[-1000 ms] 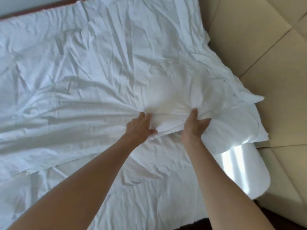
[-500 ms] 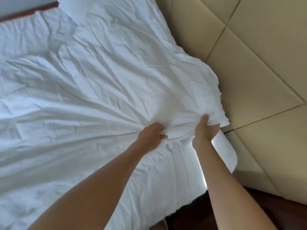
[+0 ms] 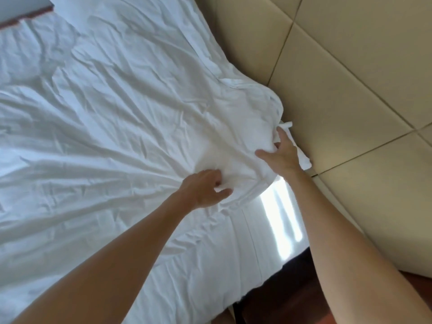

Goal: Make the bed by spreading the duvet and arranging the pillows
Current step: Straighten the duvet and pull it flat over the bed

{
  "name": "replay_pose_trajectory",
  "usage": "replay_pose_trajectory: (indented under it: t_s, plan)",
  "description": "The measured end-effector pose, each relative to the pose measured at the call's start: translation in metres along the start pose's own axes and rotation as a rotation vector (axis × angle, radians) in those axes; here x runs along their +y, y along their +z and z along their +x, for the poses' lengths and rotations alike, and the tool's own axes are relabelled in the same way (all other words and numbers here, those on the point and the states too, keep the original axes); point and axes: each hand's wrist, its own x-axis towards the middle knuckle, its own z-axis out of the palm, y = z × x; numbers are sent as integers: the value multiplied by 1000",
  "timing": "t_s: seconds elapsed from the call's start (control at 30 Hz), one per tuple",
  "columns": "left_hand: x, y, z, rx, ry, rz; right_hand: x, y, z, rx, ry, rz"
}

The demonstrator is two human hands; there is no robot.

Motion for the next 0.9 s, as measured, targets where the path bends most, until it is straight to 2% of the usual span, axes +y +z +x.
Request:
replay_pose_trajectory:
  t_s: [0.07, 0.1, 0.2, 0.3, 0.43, 0.5, 0.67, 0.73, 0.83, 0.9]
  plan:
    - [10, 4, 6, 105, 28, -109, -13, -1, 1, -129, -42, -94]
    - [16, 7, 10, 200, 34, -138, -19, -2, 1, -176, -37, -25]
    - [32, 9, 22, 497, 42, -96, -23, -13, 5, -207, 70, 410]
    - [44, 9, 32, 630, 103, -9, -14, -28, 7, -235, 146, 780]
    - [58, 9, 42, 592, 161, 40, 6, -30, 6, -211, 268, 942]
    - [65, 8, 47, 547, 172, 38, 12, -29, 7, -113, 253, 950]
    - [91, 14, 77, 290, 190, 102, 34, -40, 6, 186, 200, 982]
    - [100, 25, 90, 182, 173, 123, 52, -40, 9, 252, 222, 965]
    - [100, 42, 101, -15, 75, 98, 78, -28, 17, 185, 322, 850]
    - [94, 44, 102, -91, 60, 145, 91, -17, 25, 141, 439, 724]
